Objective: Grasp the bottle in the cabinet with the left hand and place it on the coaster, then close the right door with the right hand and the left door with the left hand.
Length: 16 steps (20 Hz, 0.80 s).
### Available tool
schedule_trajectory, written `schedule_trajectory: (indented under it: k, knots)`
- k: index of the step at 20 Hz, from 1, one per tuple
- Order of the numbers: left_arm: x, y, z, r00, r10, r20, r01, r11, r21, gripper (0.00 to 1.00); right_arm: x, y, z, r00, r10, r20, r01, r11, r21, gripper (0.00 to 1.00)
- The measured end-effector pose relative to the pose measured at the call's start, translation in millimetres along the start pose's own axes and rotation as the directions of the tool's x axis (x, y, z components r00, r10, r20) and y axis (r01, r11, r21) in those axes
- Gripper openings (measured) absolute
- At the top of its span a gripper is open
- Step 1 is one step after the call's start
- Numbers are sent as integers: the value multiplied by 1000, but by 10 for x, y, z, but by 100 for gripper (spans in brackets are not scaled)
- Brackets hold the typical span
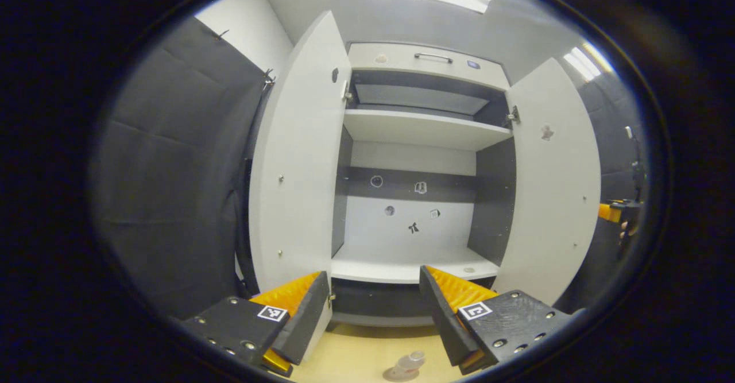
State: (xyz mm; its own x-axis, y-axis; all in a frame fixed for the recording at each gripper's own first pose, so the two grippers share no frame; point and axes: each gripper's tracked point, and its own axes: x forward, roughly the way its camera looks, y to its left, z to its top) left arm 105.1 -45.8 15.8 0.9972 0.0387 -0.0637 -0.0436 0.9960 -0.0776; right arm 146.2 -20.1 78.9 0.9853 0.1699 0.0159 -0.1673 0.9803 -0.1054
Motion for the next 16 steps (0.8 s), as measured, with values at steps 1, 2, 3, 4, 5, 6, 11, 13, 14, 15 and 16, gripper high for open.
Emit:
schedule_trajectory:
  k: [1,2,3,4,5,6,11,13,14,15,16]
  knots:
    - [-18,-36,-47,1000,1,-9,-1,1000,-8,96,34,51,-18,999,30,-9,-30,1000,-1,96]
    - [-67,-66,-54,1000,5,-14,-6,1000,-17,99,68,108,-28,998,62,-13,-62,998,-1,92]
    - [-133,-98,-78,1000,14,-16,-14,1000,-25,99,107,158,-37,996,91,-14,-91,996,-1,92]
    - [-166,-132,-96,1000,22,-16,-22,999,-29,99,159,191,-74,993,118,-23,-118,993,3,92]
    - [-181,-161,-111,999,32,-13,-32,999,-28,99,191,222,-154,989,142,-46,-141,990,20,92]
    - [-188,-187,-118,999,38,-7,-38,999,-21,99,206,232,-208,985,158,-65,-155,987,46,96]
    - [-184,-339,-179,1000,-2,-29,1,1000,-20,99,186,323,-177,983,167,-74,-163,985,46,96]
    - [-164,-360,-158,999,-26,-20,26,1000,-3,99,139,449,-192,981,171,-91,-167,985,48,96]
    - [-159,-367,-155,999,-42,-17,42,999,4,99,115,539,-201,980,176,-96,-171,983,60,92]
    - [-141,-356,-184,998,-53,-22,53,999,11,99,104,625,-189,979,179,-98,-173,983,63,96]
    - [-128,-337,-211,998,-62,-30,62,998,16,99,78,707,-186,979,179,-100,-173,983,61,96]
